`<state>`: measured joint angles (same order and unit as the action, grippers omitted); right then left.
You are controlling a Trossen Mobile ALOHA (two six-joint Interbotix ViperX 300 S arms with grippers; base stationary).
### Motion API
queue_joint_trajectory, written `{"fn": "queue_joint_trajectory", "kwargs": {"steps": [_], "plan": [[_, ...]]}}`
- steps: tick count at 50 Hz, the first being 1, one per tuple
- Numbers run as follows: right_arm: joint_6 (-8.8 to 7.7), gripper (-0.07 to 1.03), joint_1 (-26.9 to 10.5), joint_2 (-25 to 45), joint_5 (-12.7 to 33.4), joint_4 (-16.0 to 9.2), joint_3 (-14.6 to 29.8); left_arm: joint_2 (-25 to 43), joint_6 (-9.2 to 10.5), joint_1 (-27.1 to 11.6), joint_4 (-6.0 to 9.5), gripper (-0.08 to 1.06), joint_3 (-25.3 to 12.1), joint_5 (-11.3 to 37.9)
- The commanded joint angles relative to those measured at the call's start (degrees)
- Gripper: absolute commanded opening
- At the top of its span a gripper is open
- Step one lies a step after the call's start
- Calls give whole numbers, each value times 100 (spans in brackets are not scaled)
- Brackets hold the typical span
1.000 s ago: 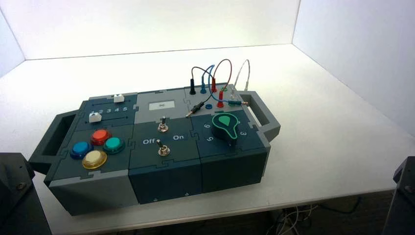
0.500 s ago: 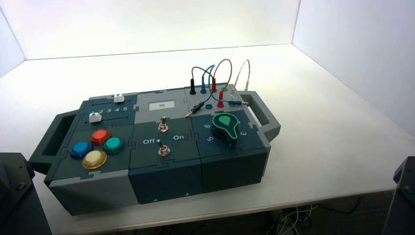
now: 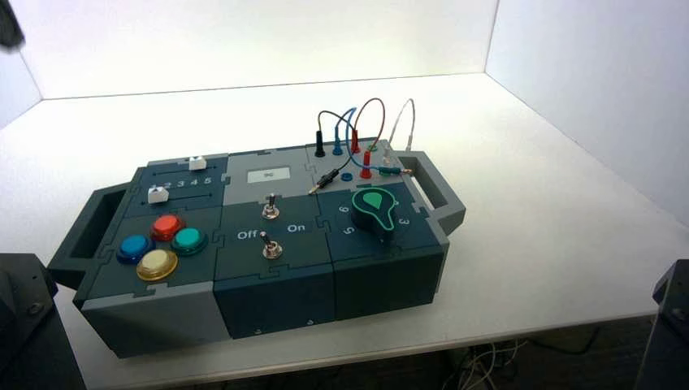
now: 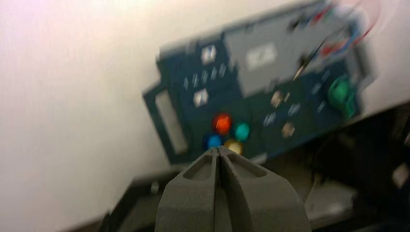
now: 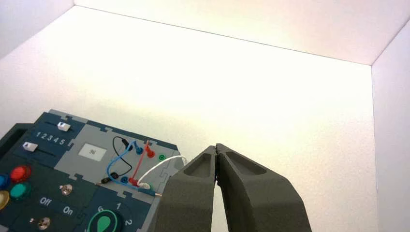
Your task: Push the blue button with the left gripper.
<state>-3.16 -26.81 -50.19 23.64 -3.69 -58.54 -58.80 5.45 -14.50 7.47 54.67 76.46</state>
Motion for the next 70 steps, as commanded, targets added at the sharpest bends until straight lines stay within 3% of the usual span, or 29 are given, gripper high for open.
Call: {"fn": "queue_joint_trajectory", "kwargs": {"steps": [1, 20, 26, 49, 70], "plan": [[0, -2, 0, -18, -9, -18, 202, 369, -114, 18, -26, -3, -62, 44], [0, -2, 0, -88, -9, -18, 211, 1354, -431, 18, -62, -3, -105, -97], [0, -2, 0, -88, -9, -18, 220, 1652, -562, 18, -176, -3, -105, -141], [0, -2, 0, -167, -9, -18, 237, 2813, -571, 18, -272, -3, -448, -272], [0, -2, 0, -167, -9, -18, 264, 4017, -571, 18, -255, -3, -615, -272]]}}
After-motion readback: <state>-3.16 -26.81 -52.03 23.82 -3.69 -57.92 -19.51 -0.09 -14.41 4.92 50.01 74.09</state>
